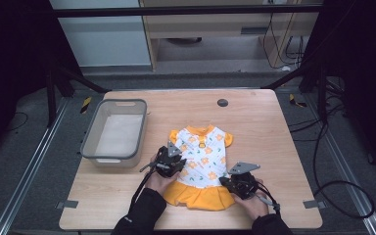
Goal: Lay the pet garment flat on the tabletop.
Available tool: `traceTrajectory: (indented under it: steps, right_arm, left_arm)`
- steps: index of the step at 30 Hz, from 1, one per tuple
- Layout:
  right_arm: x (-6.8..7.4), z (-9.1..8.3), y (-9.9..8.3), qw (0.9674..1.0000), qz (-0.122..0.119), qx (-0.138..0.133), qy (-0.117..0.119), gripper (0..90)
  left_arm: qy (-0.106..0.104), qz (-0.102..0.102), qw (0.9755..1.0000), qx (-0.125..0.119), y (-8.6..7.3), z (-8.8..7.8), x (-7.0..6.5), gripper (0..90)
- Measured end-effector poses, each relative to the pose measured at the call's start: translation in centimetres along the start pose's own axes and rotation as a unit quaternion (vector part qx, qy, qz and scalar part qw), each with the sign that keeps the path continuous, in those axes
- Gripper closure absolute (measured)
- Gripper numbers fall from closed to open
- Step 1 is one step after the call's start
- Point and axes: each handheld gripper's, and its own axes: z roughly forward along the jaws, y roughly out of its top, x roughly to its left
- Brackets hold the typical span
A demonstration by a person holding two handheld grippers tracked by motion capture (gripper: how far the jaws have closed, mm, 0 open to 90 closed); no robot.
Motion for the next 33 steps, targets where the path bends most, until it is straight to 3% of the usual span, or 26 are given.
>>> traceTrajectory:
  steps: [6, 10, 12, 15, 21, 25, 29, 33]
  right_arm:
    - [0.0, -0.3, -0.1, 0.9999, 0.002, 0.001, 0.010, 89.1]
    - [-0.4, -1.3, 0.7, 0.9991, 0.010, -0.040, 0.011, 89.2]
    - [-1.0, -1.7, 1.4, 0.9979, 0.014, -0.063, 0.005, 89.5]
    - [-2.2, -1.3, 2.4, 0.9966, 0.027, -0.077, -0.008, 89.8]
    - [-3.5, 1.7, 3.1, 0.9981, 0.033, -0.046, -0.022, 89.8]
    - [-4.2, 3.0, 2.7, 0.9985, 0.032, -0.017, -0.040, 89.8]
    - [-4.5, 3.3, 2.7, 0.9983, 0.028, -0.021, -0.046, 89.9]
    - [-4.3, 3.3, 2.7, 0.9982, 0.023, -0.022, -0.051, 89.8]
  left_arm:
    - [0.001, -0.001, 1.0000, -0.005, -0.4, -0.2, 0.0, 70.7]
    - [-0.014, -0.002, 0.9997, -0.021, 0.0, -1.5, -0.1, 70.0]
    - [-0.022, 0.006, 0.9995, -0.020, 0.1, -2.1, -0.3, 69.8]
    - [-0.037, 0.022, 0.9990, -0.012, 0.0, -2.8, -0.8, 69.1]
    - [-0.048, 0.026, 0.9984, 0.012, -1.6, -2.4, -1.3, 68.2]
    - [-0.053, 0.021, 0.9983, 0.012, -2.0, -2.7, -1.3, 68.1]
    - [-0.048, 0.027, 0.9984, 0.010, -2.2, -2.6, -1.7, 67.8]
    - [-0.052, 0.014, 0.9986, 0.004, -2.0, -2.8, -1.3, 65.8]
